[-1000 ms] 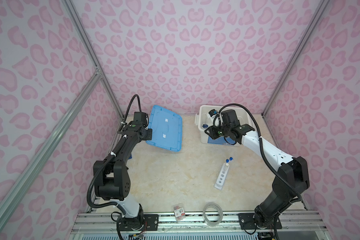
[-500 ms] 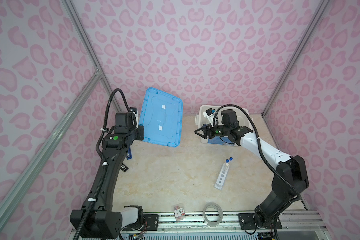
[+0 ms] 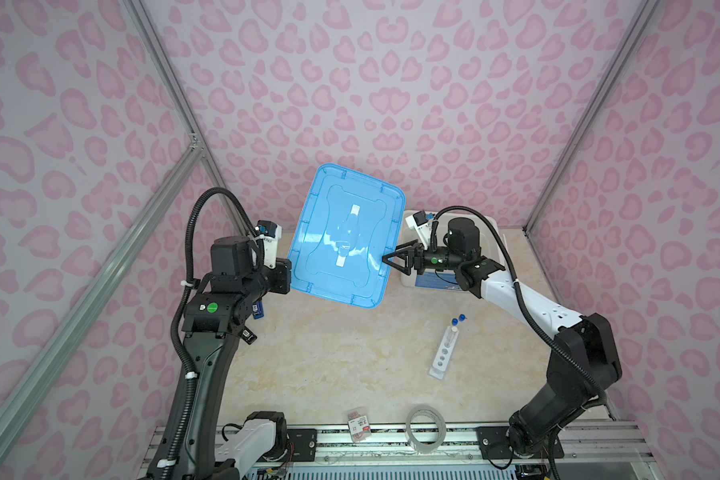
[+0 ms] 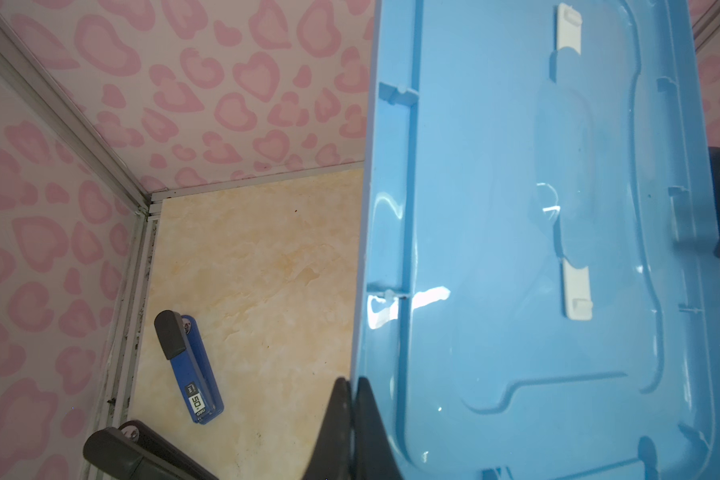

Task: Organize the chemistry lab equipment
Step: 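Lift the blue lid with the left gripper while the right gripper grasps its edge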

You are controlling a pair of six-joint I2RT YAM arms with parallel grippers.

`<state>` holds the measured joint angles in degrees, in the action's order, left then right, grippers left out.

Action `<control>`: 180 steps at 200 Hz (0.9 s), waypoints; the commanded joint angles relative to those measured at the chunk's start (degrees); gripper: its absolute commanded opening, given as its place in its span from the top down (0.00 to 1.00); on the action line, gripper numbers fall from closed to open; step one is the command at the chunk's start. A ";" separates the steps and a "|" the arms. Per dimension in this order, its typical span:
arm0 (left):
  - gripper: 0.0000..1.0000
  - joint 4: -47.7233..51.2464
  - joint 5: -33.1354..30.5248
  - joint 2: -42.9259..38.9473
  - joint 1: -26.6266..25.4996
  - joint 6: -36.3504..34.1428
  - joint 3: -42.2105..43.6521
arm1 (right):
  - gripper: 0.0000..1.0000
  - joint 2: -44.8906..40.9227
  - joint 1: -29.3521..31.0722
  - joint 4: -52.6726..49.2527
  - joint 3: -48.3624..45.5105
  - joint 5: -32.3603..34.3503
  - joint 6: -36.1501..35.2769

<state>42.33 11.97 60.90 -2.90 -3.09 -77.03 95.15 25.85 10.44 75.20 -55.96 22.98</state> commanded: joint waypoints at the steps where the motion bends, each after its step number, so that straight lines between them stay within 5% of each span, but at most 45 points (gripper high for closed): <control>1: 0.96 -0.83 3.52 -0.85 0.10 0.02 1.01 | 0.19 0.81 0.73 4.76 -0.21 -2.50 2.24; 46: 0.96 -1.48 4.03 -1.06 0.08 0.01 1.71 | 0.29 -0.09 1.61 9.60 -0.58 -3.54 5.36; 134: 0.96 -5.91 6.07 1.32 0.09 1.10 3.92 | 0.75 -2.52 1.86 7.80 -2.38 0.54 5.57; 180: 0.89 -8.49 7.28 2.20 0.10 2.12 5.40 | 0.87 -3.60 1.79 4.48 -0.96 4.95 5.01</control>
<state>37.65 16.29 62.74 -2.74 -2.59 -72.01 92.09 27.49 14.85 73.49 -54.17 29.58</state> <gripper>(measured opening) 0.096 0.157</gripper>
